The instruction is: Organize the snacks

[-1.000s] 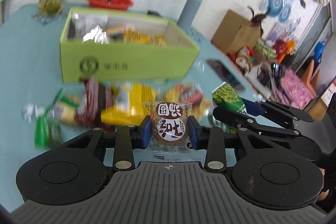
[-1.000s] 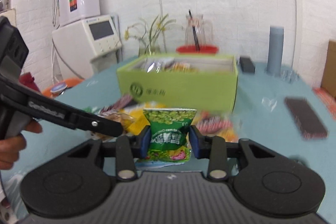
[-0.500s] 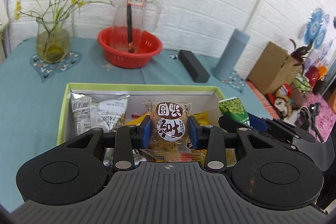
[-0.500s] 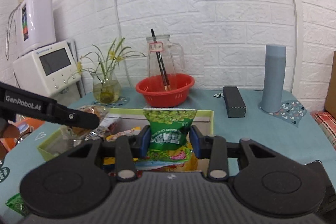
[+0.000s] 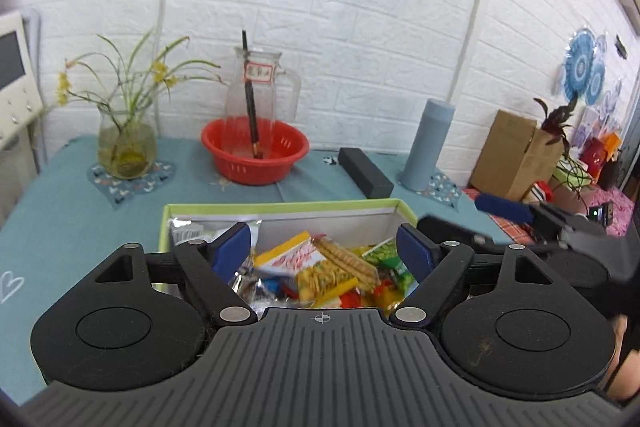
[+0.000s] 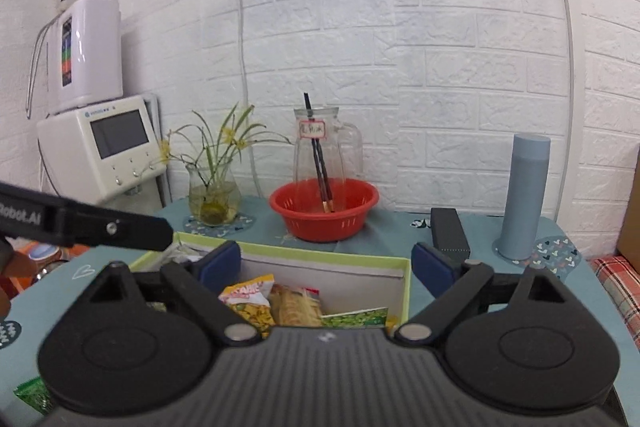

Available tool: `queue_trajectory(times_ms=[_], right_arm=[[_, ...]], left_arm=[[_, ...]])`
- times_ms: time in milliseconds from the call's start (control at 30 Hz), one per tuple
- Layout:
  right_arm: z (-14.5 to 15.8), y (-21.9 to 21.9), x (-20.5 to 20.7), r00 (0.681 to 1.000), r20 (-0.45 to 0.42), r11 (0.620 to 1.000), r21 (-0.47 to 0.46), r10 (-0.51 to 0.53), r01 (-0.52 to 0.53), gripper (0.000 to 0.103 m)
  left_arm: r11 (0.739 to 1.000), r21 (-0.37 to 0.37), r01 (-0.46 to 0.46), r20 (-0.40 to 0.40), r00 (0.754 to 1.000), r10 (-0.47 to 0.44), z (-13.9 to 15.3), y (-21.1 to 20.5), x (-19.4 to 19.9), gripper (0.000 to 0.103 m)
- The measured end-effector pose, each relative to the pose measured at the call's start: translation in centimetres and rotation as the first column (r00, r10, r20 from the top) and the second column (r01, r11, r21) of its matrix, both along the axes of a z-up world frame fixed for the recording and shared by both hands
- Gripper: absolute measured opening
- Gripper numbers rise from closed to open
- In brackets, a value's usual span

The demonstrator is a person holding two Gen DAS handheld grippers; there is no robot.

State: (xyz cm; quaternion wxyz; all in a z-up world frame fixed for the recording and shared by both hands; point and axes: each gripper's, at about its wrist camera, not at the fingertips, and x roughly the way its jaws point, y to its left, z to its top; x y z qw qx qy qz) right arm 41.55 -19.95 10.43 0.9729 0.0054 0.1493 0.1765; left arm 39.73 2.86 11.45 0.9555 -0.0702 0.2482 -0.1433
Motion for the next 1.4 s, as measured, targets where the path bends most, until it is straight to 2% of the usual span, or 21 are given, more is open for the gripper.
queue_trajectory(times_ms=[133, 233, 333, 400, 500, 600, 700, 833, 967, 1067, 1133, 1233, 1400], right_arm=[[1.8, 1.0, -2.4, 0.997, 0.075, 1.000, -0.025, 0.019, -0.017, 0.093], [2.3, 1.4, -4.6, 0.994, 0.098, 0.999, -0.017, 0.045, -0.043, 0.092], [1.2, 1.7, -6.4, 0.994, 0.029, 0.995, -0.006, 0.104, -0.104, 0.092], [-0.2, 2.2, -7.3, 0.992, -0.039, 0.991, -0.047, 0.121, -0.123, 0.092], [-3.5, 2.1, -9.1, 0.987, -0.137, 0.990, -0.109, 0.078, -0.094, 0.092], [-6.6, 1.9, -9.7, 0.966, -0.242, 0.992, -0.062, 0.091, -0.109, 0.092], [-8.5, 3.4, -9.5, 0.934, -0.307, 0.982, 0.013, 0.184, -0.189, 0.092], [-10.1, 6.0, -8.9, 0.903, -0.340, 0.962, 0.024, 0.262, -0.270, 0.093], [-10.6, 6.2, -9.2, 0.913, -0.319, 0.964, 0.006, 0.254, -0.266, 0.093], [-10.7, 6.1, -9.3, 0.905, -0.321, 0.958, 0.037, 0.280, -0.284, 0.093], [-11.0, 6.4, -9.3, 0.887, -0.344, 0.949, 0.050, 0.308, -0.310, 0.092], [-11.2, 7.4, -9.9, 0.891, -0.334, 0.943, -0.020, 0.307, -0.332, 0.093], [-11.0, 7.0, -10.3, 0.886, -0.341, 0.943, 0.010, 0.315, -0.331, 0.093]], left_arm=[[0.999, -0.041, -0.019, 0.005, 1.000, 0.019, -1.1, 1.3, -5.0, 0.073], [0.999, -0.037, -0.039, -0.031, 0.999, 0.037, -3.2, 1.8, -8.1, 0.074], [0.999, -0.037, -0.020, -0.086, 0.996, 0.017, -5.2, 2.0, -9.6, 0.072], [0.998, -0.061, -0.014, -0.125, 0.992, 0.006, -6.1, 2.1, -9.6, 0.064], [0.988, -0.152, -0.011, -0.181, 0.983, -0.017, -6.7, 3.0, -8.8, 0.059], [0.974, -0.227, 0.001, -0.214, 0.976, -0.051, -7.0, 3.4, -7.5, 0.059], [0.979, -0.201, 0.019, -0.264, 0.962, -0.073, -7.5, 2.3, -6.0, 0.056], [0.993, -0.110, 0.052, -0.299, 0.951, -0.083, -8.4, 0.6, -5.2, 0.049], [0.996, -0.037, 0.079, -0.318, 0.944, -0.087, -9.4, -0.8, -4.4, 0.047], [0.995, -0.028, 0.101, -0.340, 0.935, -0.104, -10.2, -1.5, -3.8, 0.046], [0.994, -0.030, 0.108, -0.351, 0.930, -0.112, -10.6, -1.6, -3.7, 0.045], [0.993, -0.026, 0.114, -0.362, 0.925, -0.115, -11.0, -1.7, -3.7, 0.042], [0.994, -0.037, 0.106, -0.380, 0.918, -0.112, -11.3, -1.5, -4.5, 0.034]])
